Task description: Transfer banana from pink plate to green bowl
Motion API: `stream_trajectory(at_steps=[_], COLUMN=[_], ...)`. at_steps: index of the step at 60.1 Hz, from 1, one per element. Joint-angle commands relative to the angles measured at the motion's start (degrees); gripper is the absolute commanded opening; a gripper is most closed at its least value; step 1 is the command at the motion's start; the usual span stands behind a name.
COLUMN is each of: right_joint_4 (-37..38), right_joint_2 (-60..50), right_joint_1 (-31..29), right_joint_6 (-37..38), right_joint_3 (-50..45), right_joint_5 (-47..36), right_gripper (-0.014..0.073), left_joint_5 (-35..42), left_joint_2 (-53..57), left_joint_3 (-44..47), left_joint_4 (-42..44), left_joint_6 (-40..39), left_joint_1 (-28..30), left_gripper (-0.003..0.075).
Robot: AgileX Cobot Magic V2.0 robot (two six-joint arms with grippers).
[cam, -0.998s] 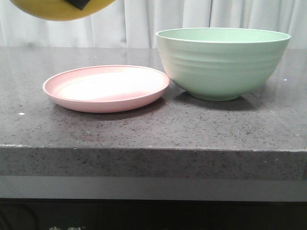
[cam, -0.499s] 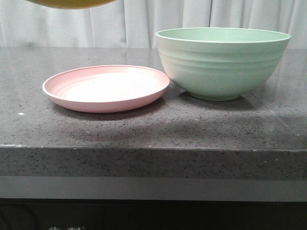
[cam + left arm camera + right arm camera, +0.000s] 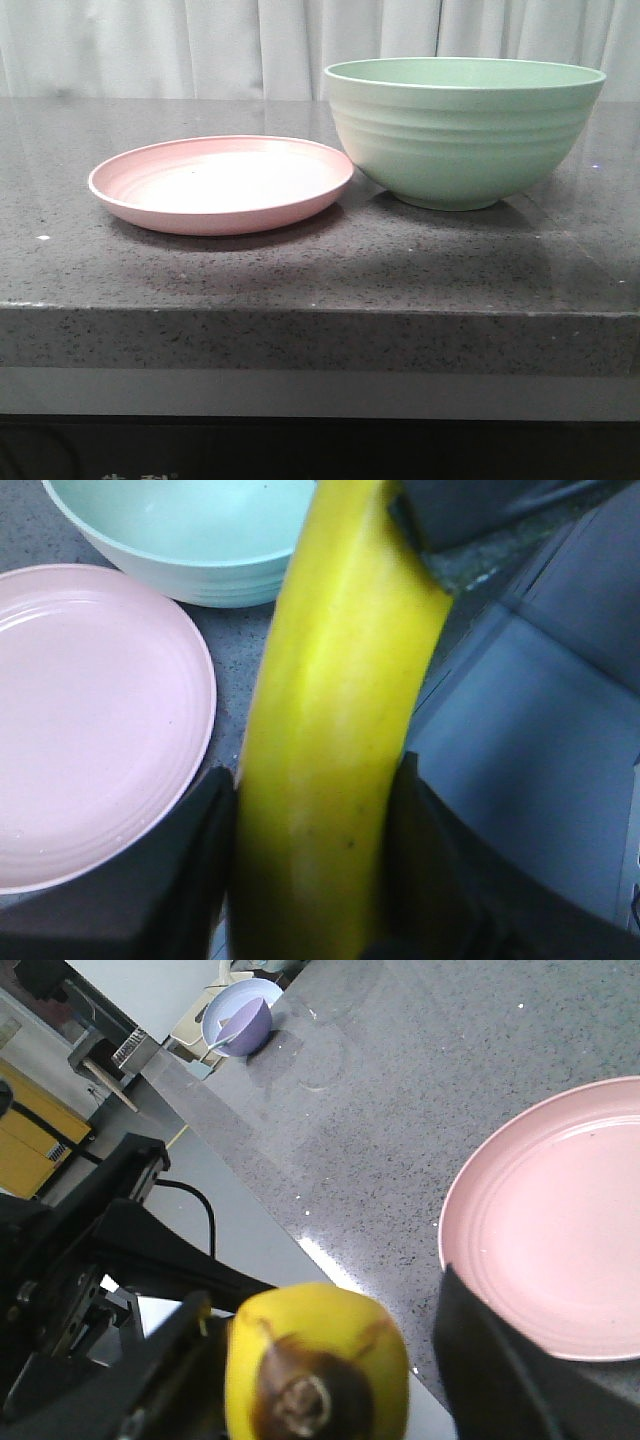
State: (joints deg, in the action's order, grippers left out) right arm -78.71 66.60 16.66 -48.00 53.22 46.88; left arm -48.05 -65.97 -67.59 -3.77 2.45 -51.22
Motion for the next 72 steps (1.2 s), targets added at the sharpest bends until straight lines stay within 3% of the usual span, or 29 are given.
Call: stream_trajectory(at_steps=[1, 7, 16, 22, 32, 39, 52, 59, 72], right_joint_4=[-4.0, -4.0, -4.0, -3.9, -2.2, 0.6, 7.1, 14.6, 32.1], right_joint_2=[-1.1, -1.1, -1.1, -1.1, -1.1, -1.1, -1.1, -0.4, 7.1], right_joint_1=[0.1, 0.1, 0.1, 0.0, 0.0, -0.1, -0.2, -2.2, -10.0], right_joint_6=[-0.9, -1.0, -2.2, -2.6, -2.6, -2.6, -2.6, -1.3, 8.4], right_joint_3=[2.0, 2.0, 2.0, 2.0, 2.0, 2.0, 6.7, 13.6, 28.5], right_joint_5=[0.0, -1.6, -2.7, -3.1, -6.3, -9.5, -12.1, -11.3, -4.3], right_gripper=[0.0278, 0.0118, -0.0019, -0.0022, -0.0022, -0.0022, -0.0016, -0.0001, 0.0025], left_joint_5=[5.3, 6.2, 6.8, 7.2, 8.5, 11.3, 17.8, 17.7, 15.3], left_joint_2=[1.5, 1.5, 1.5, 1.5, 1.6, 2.9, 9.6, 13.0, 14.4], left_joint_3=[-1.6, -1.6, -1.6, -1.6, -1.8, -1.8, -1.8, -1.8, -1.8], left_joint_4=[-1.0, -2.2, -3.5, -3.5, -3.3, -3.2, -0.9, 3.8, 10.2], left_joint_6=[-0.1, -0.1, -0.1, -0.1, -0.1, -0.1, -0.3, -3.0, -9.1], left_joint_1=[-0.5, -0.5, -0.5, -0.5, -0.5, -0.5, -0.5, -0.5, -0.5], left_gripper=[0.0083, 0.0087, 0.0111, 0.022, 0.0511, 0.0613, 0.0612, 0.0612, 0.0612])
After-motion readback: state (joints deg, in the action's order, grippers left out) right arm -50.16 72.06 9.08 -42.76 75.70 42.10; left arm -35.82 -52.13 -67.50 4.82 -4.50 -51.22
